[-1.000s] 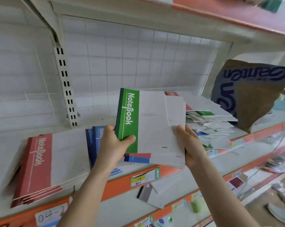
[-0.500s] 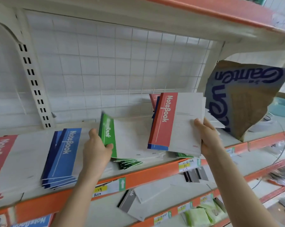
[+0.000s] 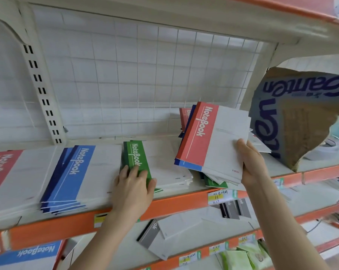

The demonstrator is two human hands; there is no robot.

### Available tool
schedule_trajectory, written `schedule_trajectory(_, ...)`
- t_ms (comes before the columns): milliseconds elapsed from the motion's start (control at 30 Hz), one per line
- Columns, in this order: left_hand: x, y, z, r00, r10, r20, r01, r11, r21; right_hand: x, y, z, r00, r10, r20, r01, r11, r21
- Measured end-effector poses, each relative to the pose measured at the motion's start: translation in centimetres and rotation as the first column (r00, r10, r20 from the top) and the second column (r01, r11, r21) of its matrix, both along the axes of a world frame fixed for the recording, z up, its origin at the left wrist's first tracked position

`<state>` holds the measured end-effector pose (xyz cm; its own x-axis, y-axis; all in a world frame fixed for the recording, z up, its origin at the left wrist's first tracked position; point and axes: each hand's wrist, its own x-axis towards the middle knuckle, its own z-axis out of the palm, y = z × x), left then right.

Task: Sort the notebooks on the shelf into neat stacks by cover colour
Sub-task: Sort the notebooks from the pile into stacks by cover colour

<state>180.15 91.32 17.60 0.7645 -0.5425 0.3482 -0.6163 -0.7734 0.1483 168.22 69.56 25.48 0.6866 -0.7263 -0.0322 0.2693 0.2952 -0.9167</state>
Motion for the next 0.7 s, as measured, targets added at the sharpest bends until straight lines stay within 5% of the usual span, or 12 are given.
schedule_trajectory(100, 0.2, -0.3, -0.1, 0.998, -0.039, -0.051, 0.037, 0.999, -0.035, 0.2, 0.3, 0.3, 0.999, 0.046, 0.021, -0.046, 0.999, 0.025)
schedule_trajectory(200, 0.2, -0.1, 0.7, 0.987, -0.104, -0.12, 0.062, 0.946, -0.317, 0.6, 0.9, 0.4, 0.993, 0.109, 0.045, -0.111, 0.993, 0.044)
schedule_trajectory(300, -0.1, 0.9, 2.8, 0.928, -0.249, -0.276, -0.025, 0.698, -0.715, 1.5, 2.2, 0.5, 0.974, 0.217, 0.069, -0.221, 0.974, 0.052)
schedule_trajectory(400, -0.1, 1.8, 5.0, 0.645, -0.539, -0.542, -0.295, 0.479, -0.827, 3.1, 4.5, 0.4, 0.943, 0.329, 0.057, -0.332, 0.941, 0.059)
schedule_trajectory(467, -0.2, 2.5, 6.0, 0.411, -0.683, -0.603, -0.465, 0.412, -0.784, 4.6, 6.2, 0.3, 0.917, 0.398, 0.035, -0.4, 0.915, 0.048)
schedule_trajectory(500, -0.2, 3.0, 6.4, 0.364, -0.701, -0.613, -0.515, 0.397, -0.76, 5.3, 7.1, 0.3, 0.909, 0.416, 0.001, -0.416, 0.909, 0.026)
schedule_trajectory(600, 0.4, 4.7, 6.6, 0.423, -0.64, -0.642, -0.576, 0.356, -0.735, 8.0, 9.1, -0.3, 0.915, 0.33, -0.232, -0.376, 0.906, -0.193)
schedule_trajectory(700, 1.1, 7.0, 6.1, 0.539, -0.542, -0.646, -0.583, 0.313, -0.749, 10.1, 10.9, -0.8, 0.883, 0.17, -0.438, -0.406, 0.744, -0.53)
